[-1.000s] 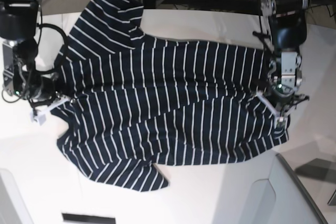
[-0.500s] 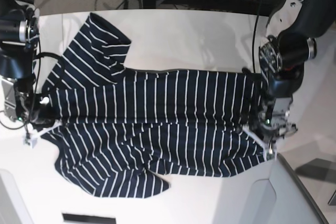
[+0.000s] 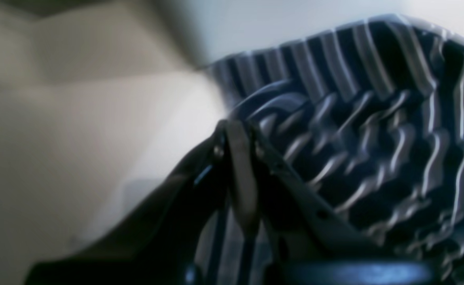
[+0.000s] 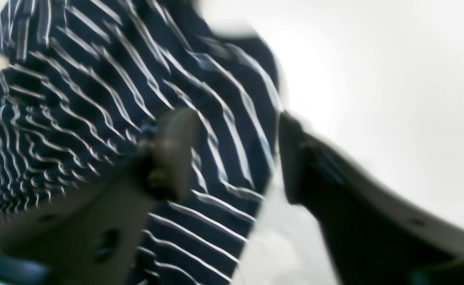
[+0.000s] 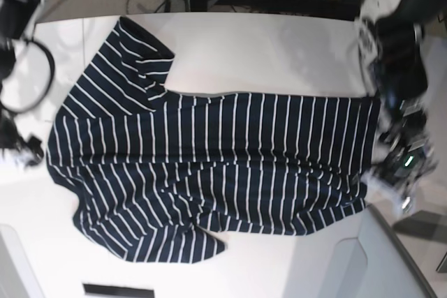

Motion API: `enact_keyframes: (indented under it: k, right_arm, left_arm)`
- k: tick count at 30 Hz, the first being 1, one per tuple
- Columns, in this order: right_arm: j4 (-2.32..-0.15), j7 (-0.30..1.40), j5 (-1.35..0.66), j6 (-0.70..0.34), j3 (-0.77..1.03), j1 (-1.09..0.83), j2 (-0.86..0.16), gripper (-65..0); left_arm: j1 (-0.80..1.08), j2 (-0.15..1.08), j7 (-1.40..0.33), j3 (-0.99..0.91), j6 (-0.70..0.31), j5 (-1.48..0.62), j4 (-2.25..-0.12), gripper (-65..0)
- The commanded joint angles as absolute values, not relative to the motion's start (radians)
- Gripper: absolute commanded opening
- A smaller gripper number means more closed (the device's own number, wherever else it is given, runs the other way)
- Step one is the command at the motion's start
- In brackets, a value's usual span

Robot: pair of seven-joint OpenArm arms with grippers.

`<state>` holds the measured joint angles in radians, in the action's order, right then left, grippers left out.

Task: Layout the t-shirt on the table in an organized manner, then fold the t-shirt properly
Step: 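Lift the shirt with both grippers and lay it back down, then grasp the shirt's collar-side corners with the left and right grippers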

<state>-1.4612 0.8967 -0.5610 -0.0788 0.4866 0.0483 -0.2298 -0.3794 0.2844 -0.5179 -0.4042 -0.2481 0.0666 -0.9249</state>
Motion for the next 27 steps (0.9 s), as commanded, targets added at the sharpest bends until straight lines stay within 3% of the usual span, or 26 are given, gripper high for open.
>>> enact_keyframes:
  k: [1, 3, 10, 18, 22, 27]
  right_arm:
    - [-1.484, 0.881, -0.618, -0.091, 0.524, 0.033, -0.236, -23.3]
    - [-1.483, 0.881, -0.7, -0.131, 0.567, -0.031, -0.231, -19.4]
    - [-1.483, 0.883, -0.788, -0.203, 0.576, -0.203, -0.186, -19.2]
    - [-1.323, 0.881, -0.786, -0.211, 0.575, -0.202, -0.145, -19.2]
    - [-1.248, 0.881, -0.786, -0.298, 0.573, -0.196, -0.145, -19.5]
    - [-1.228, 0.88, -0.786, -0.331, 0.437, -0.183, -0.143, -19.7]
  left_arm:
    - [-0.34, 0.297, -0.526, -0.404, -0.277, 0.035, -1.009, -65.0]
    - [-0.202, 0.308, -0.545, -0.406, -0.292, -0.01, -1.15, -65.0]
    - [0.133, 0.321, -0.545, -0.484, -0.294, -0.134, -1.343, -65.0]
    - [0.242, 0.326, -0.545, -0.559, -0.294, -0.213, -1.356, -65.0]
    - [0.252, 0.321, -0.544, -0.559, -0.294, -0.214, -1.356, -65.0]
    - [0.252, 0.32, -0.544, -0.559, -0.294, -0.214, -1.348, -65.0]
